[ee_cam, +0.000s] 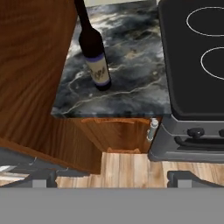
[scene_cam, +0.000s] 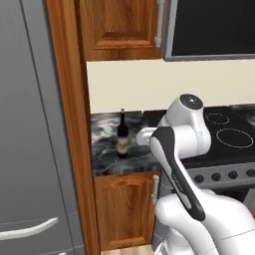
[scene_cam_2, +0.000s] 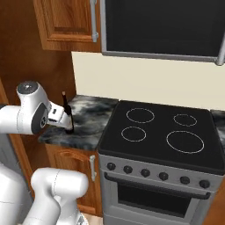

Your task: There is a wine glass and glass cup on the dining counter. Place the wine bottle next to the wine glass and the juice bottle next to the glass cup.

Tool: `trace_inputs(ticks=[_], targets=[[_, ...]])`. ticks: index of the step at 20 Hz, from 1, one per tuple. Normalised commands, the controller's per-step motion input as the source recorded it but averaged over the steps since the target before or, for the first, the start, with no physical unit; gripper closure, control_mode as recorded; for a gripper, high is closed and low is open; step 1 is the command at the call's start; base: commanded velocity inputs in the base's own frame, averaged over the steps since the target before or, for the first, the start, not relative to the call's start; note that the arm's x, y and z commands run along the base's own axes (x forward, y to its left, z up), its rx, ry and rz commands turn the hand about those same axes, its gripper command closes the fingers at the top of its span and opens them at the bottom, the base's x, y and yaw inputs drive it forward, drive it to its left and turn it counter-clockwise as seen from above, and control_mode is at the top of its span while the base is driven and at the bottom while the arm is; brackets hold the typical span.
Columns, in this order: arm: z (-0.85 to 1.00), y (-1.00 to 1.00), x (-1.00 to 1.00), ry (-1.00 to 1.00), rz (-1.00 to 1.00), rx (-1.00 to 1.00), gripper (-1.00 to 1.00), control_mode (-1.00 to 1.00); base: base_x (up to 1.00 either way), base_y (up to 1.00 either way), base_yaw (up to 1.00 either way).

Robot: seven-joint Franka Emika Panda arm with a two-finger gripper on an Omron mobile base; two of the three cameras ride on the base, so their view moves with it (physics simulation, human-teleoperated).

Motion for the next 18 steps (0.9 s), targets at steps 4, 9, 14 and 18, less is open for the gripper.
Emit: trace_inputs(ticks=[4,9,14,18], targets=[[0.0,0.0,0.0,0.0,0.0,0.0,-1.0,1.0,0.6,-0.35,0.13],[0.0,0.0,0.0,0.0,0.0,0.0,-1.0,1.0,0.54,-0.3,0.13],[0.0,0.0,0.0,0.0,0.0,0.0,-1.0,1.0,0.14,-0.13,0.04],[0.0,0.0,0.0,0.0,0.0,0.0,-1.0,1.0,0.0,0.0,0.0]])
